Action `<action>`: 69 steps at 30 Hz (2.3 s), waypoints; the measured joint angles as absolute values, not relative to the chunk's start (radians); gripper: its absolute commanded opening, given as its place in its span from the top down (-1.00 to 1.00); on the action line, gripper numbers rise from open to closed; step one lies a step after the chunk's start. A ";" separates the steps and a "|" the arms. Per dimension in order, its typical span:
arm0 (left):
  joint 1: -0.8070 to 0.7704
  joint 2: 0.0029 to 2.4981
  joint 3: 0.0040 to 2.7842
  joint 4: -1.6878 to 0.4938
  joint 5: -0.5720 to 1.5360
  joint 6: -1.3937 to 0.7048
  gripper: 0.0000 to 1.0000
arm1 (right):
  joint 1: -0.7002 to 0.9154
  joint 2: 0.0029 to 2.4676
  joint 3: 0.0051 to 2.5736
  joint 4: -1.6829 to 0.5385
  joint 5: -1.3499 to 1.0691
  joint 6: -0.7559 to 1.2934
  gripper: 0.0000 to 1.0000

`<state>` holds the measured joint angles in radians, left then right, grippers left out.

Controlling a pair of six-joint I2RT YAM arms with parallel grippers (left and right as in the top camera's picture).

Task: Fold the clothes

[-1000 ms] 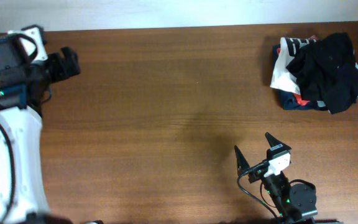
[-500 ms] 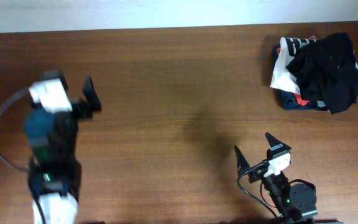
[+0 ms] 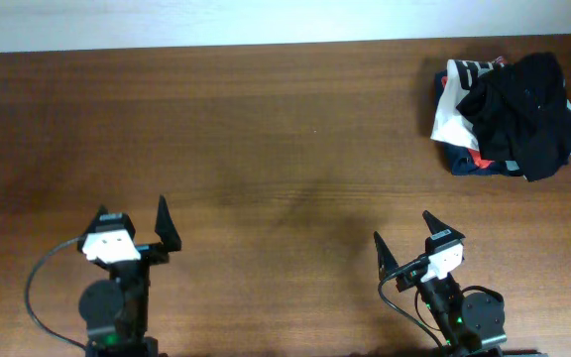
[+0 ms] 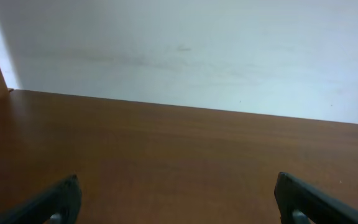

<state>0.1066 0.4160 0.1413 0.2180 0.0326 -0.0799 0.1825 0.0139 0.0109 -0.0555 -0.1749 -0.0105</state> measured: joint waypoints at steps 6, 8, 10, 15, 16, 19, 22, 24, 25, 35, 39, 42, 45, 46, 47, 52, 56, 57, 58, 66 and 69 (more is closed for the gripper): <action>0.107 0.255 0.068 0.144 0.033 -0.080 -0.98 | 0.183 0.014 0.011 -0.056 -0.175 -0.011 -0.97; 0.107 0.215 0.066 0.113 0.033 -0.080 -0.98 | 0.183 0.014 0.011 -0.056 -0.175 -0.011 -0.97; 0.107 0.185 0.065 0.068 0.033 -0.080 -0.98 | 0.183 0.014 0.011 -0.056 -0.175 -0.011 -0.97; 0.107 0.141 0.063 -0.007 0.033 -0.080 -0.98 | 0.183 0.014 0.011 -0.056 -0.175 -0.011 -0.97; 0.107 0.134 0.063 -0.017 0.033 -0.080 -0.98 | 0.183 0.014 0.011 -0.056 -0.175 -0.011 -0.97; 0.107 0.115 0.063 -0.043 0.033 -0.080 -0.98 | 0.183 0.014 0.011 -0.056 -0.175 -0.011 -0.97; 0.107 0.086 0.063 -0.063 0.033 -0.080 -0.98 | 0.183 0.014 0.011 -0.056 -0.175 -0.011 -0.97; 0.107 0.062 0.063 -0.083 0.033 -0.080 -0.98 | 0.183 0.014 0.011 -0.056 -0.175 -0.011 -0.97; 0.107 0.050 0.063 -0.093 0.033 -0.080 -0.98 | 0.183 0.014 0.011 -0.056 -0.175 -0.010 -0.97; 0.107 0.015 0.061 -0.146 0.033 -0.080 -0.98 | 0.183 0.014 0.011 -0.056 -0.175 -0.011 -0.97; 0.107 0.015 0.053 -0.158 0.032 -0.078 -0.98 | 0.183 0.014 0.011 -0.056 -0.175 -0.012 -0.97; 0.107 0.015 0.053 -0.158 0.032 -0.076 -0.98 | 0.183 0.014 0.011 -0.056 -0.175 -0.011 -0.97; 0.107 0.015 0.053 -0.157 0.033 -0.076 -0.98 | 0.183 0.014 0.011 -0.056 -0.175 -0.011 -0.97; 0.107 0.015 0.053 -0.157 0.033 -0.076 -0.98 | 0.183 0.014 0.011 -0.056 -0.175 -0.011 -0.97; 0.107 0.015 0.053 -0.157 0.033 -0.076 -0.98 | 0.183 0.014 0.011 -0.056 -0.175 -0.010 -0.97; 0.107 0.015 0.053 -0.157 0.033 -0.076 -0.98 | 0.183 0.014 0.011 -0.056 -0.175 -0.011 -0.97; 0.107 0.015 0.053 -0.157 0.033 -0.076 -0.98 | 0.183 0.014 0.011 -0.056 -0.175 -0.011 -0.97; 0.107 0.015 0.053 -0.157 0.033 -0.076 -0.98 | 0.183 0.014 0.011 -0.056 -0.175 -0.011 -0.97; 0.107 0.015 0.053 -0.157 0.033 -0.076 -0.98 | 0.183 0.014 0.011 -0.056 -0.175 -0.011 -0.97; 0.107 0.015 0.053 -0.157 0.033 -0.075 -0.98 | 0.183 0.014 0.011 -0.056 -0.175 -0.011 -0.97; 0.107 0.015 0.052 -0.157 0.033 -0.076 -0.98 | 0.183 0.014 0.011 -0.056 -0.175 -0.011 -0.97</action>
